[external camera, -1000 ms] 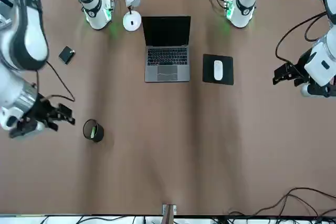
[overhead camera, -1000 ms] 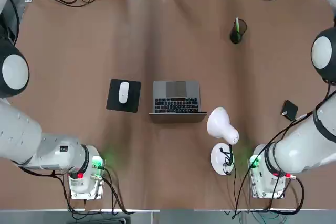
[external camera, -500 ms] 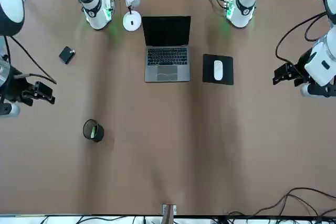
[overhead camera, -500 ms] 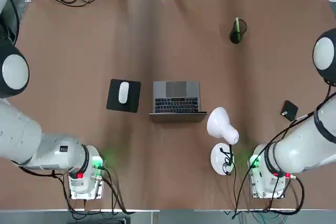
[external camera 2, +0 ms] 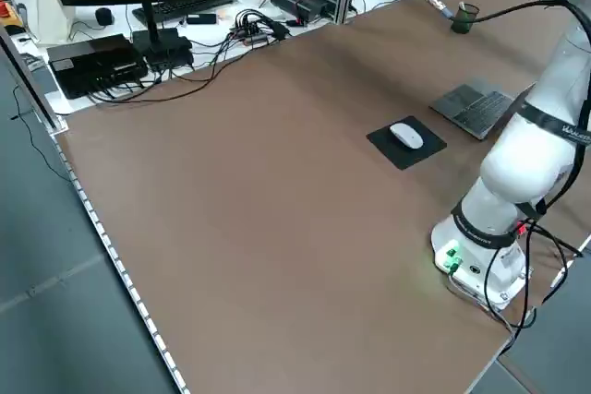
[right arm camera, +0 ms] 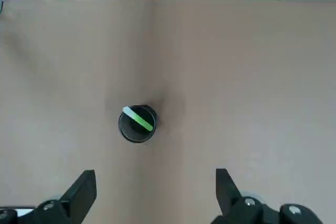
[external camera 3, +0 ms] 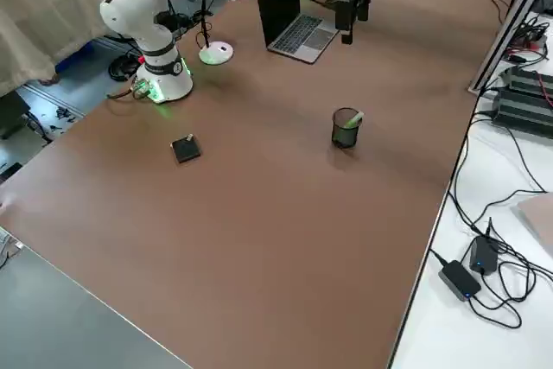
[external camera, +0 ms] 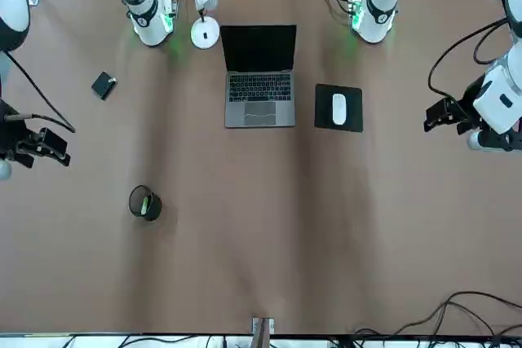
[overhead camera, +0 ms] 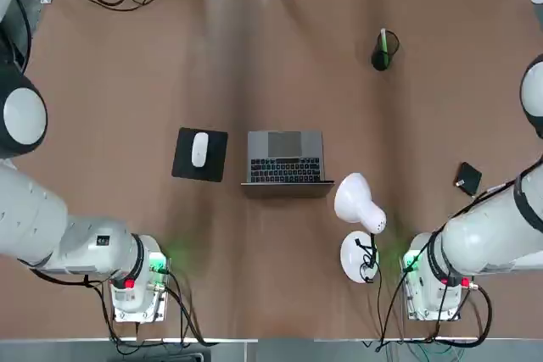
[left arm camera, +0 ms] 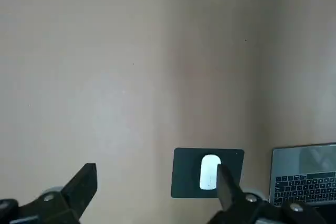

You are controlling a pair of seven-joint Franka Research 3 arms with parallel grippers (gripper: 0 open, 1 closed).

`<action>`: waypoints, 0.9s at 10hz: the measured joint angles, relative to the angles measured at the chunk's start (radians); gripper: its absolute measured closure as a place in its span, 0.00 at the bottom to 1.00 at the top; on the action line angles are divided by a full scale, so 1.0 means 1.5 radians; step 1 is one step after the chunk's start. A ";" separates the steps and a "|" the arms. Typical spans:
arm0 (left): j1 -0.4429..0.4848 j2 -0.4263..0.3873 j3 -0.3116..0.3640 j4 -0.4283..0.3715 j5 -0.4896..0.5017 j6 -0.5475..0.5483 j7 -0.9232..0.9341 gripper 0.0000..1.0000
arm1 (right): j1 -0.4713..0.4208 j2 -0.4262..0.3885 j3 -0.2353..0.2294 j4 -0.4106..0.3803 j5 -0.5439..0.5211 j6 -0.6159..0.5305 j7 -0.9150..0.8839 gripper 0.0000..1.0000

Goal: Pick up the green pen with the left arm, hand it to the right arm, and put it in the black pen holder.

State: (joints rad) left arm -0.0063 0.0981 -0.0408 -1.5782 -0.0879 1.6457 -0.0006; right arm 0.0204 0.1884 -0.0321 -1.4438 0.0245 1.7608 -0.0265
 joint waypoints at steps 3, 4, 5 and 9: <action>0.000 0.000 0.000 0.000 0.000 0.000 0.000 0.00 | -0.003 -0.045 0.004 -0.052 -0.001 -0.008 0.002 0.00; 0.000 0.000 0.000 0.000 0.000 0.000 0.000 0.00 | -0.003 -0.049 0.004 -0.052 -0.002 -0.013 0.002 0.00; 0.000 0.000 0.000 0.000 0.000 0.000 0.000 0.00 | -0.004 -0.051 0.004 -0.050 -0.002 -0.028 0.002 0.00; 0.000 0.000 0.000 0.000 0.000 0.000 0.000 0.00 | -0.028 -0.056 0.004 -0.025 -0.004 -0.085 0.004 0.00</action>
State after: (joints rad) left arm -0.0064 0.0982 -0.0408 -1.5781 -0.0880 1.6457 -0.0006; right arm -0.0219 0.1044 -0.0259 -1.4811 0.0180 1.6334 -0.0209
